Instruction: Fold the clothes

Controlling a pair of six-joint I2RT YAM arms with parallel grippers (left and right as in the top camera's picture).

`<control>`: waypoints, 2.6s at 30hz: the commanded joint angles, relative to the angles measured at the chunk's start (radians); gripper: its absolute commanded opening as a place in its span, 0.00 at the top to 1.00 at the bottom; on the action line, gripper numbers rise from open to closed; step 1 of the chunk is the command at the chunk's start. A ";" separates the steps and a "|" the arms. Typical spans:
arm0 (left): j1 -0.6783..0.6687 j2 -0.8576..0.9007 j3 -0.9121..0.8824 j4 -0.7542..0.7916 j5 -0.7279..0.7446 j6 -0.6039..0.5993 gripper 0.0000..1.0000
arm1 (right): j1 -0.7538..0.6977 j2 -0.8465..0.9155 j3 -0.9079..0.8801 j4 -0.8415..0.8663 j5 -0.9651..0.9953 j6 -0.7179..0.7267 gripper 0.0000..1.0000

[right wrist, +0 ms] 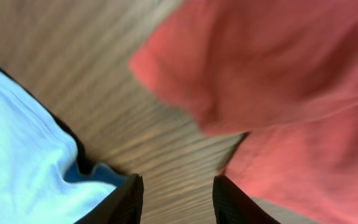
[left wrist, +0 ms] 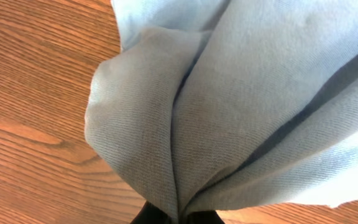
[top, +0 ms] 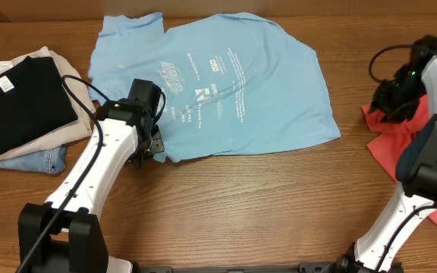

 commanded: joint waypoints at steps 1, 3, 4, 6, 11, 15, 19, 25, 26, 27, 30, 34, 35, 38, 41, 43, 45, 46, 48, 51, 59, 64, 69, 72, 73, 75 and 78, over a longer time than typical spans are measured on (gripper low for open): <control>0.011 -0.005 0.012 -0.003 -0.034 0.020 0.96 | 0.045 -0.023 -0.075 0.022 -0.048 -0.030 0.60; 0.011 -0.005 0.012 -0.003 -0.034 0.020 0.96 | 0.070 -0.023 -0.117 0.035 -0.048 -0.032 0.59; 0.011 -0.005 0.012 -0.003 -0.034 0.020 0.96 | 0.082 -0.023 -0.133 0.041 -0.049 -0.034 0.60; 0.011 -0.005 0.012 -0.003 -0.034 0.020 0.96 | 0.108 -0.023 -0.156 0.045 -0.055 -0.046 0.60; 0.011 -0.005 0.012 -0.003 -0.033 0.020 0.96 | 0.163 -0.023 -0.165 0.043 -0.065 -0.053 0.60; 0.011 -0.005 0.012 -0.003 -0.033 0.020 0.96 | 0.196 -0.023 -0.166 0.017 -0.084 -0.079 0.59; 0.011 -0.005 0.012 -0.003 -0.033 0.020 0.96 | 0.201 -0.023 -0.178 0.031 -0.035 -0.077 0.59; 0.011 -0.005 0.012 -0.003 -0.032 0.020 0.96 | 0.208 -0.023 -0.251 0.092 -0.035 -0.061 0.55; 0.011 -0.005 0.012 -0.003 -0.033 0.020 0.96 | 0.208 -0.023 -0.264 0.105 -0.035 -0.059 0.55; 0.011 -0.005 0.012 -0.003 -0.033 0.020 0.96 | 0.208 -0.023 -0.277 0.118 -0.034 -0.059 0.54; 0.011 -0.005 0.012 -0.003 -0.032 0.020 0.96 | 0.208 -0.023 -0.303 0.145 -0.032 -0.059 0.54; 0.011 -0.005 0.012 -0.006 -0.032 0.020 0.96 | 0.208 -0.023 -0.304 0.172 -0.032 -0.059 0.56; 0.011 -0.005 0.012 -0.007 -0.033 0.020 0.96 | 0.208 -0.023 -0.304 0.172 -0.032 -0.059 0.57; 0.011 -0.005 0.012 -0.017 -0.032 0.020 0.96 | 0.201 -0.023 -0.304 0.172 -0.032 -0.058 0.80; 0.011 -0.005 0.012 -0.028 -0.032 0.020 0.96 | 0.195 -0.024 -0.296 0.171 -0.016 -0.039 0.96; 0.011 -0.005 0.012 -0.033 -0.032 0.020 0.96 | 0.193 -0.031 -0.285 0.158 -0.017 -0.040 0.96; 0.011 -0.006 0.013 -0.035 -0.029 0.035 0.96 | 0.193 -0.051 -0.271 0.146 -0.017 -0.040 0.96; 0.011 -0.006 0.016 -0.041 -0.029 0.039 0.96 | 0.193 -0.065 -0.262 0.139 -0.017 -0.040 0.96; 0.011 -0.006 0.033 -0.066 -0.029 0.040 0.96 | 0.193 -0.099 -0.241 0.120 -0.017 -0.040 0.96; 0.011 -0.009 0.083 -0.123 -0.029 0.058 0.96 | 0.193 -0.174 -0.204 0.089 -0.017 -0.041 0.96; 0.011 -0.055 0.285 -0.291 -0.029 0.198 0.96 | 0.191 -0.404 -0.071 0.013 -0.016 -0.045 0.96; 0.011 -0.081 0.389 -0.440 -0.045 0.248 0.96 | 0.191 -0.503 -0.028 -0.026 -0.005 -0.048 0.96; 0.011 -0.092 0.393 -0.481 -0.007 0.248 0.96 | 0.191 -0.522 -0.029 -0.055 0.002 -0.048 0.96; 0.011 -0.090 0.378 -0.414 -0.002 0.248 0.96 | 0.191 -0.515 -0.031 -0.054 0.002 -0.048 0.96; 0.011 -0.089 0.367 -0.373 0.000 0.248 0.96 | 0.191 -0.515 -0.031 -0.053 0.002 -0.048 0.96; 0.011 -0.083 0.336 -0.263 0.022 0.272 0.96 | 0.191 -0.515 -0.033 -0.050 0.003 -0.048 0.95; 0.011 -0.042 0.295 -0.112 0.113 0.362 0.93 | 0.191 -0.515 -0.034 -0.051 0.003 -0.048 0.95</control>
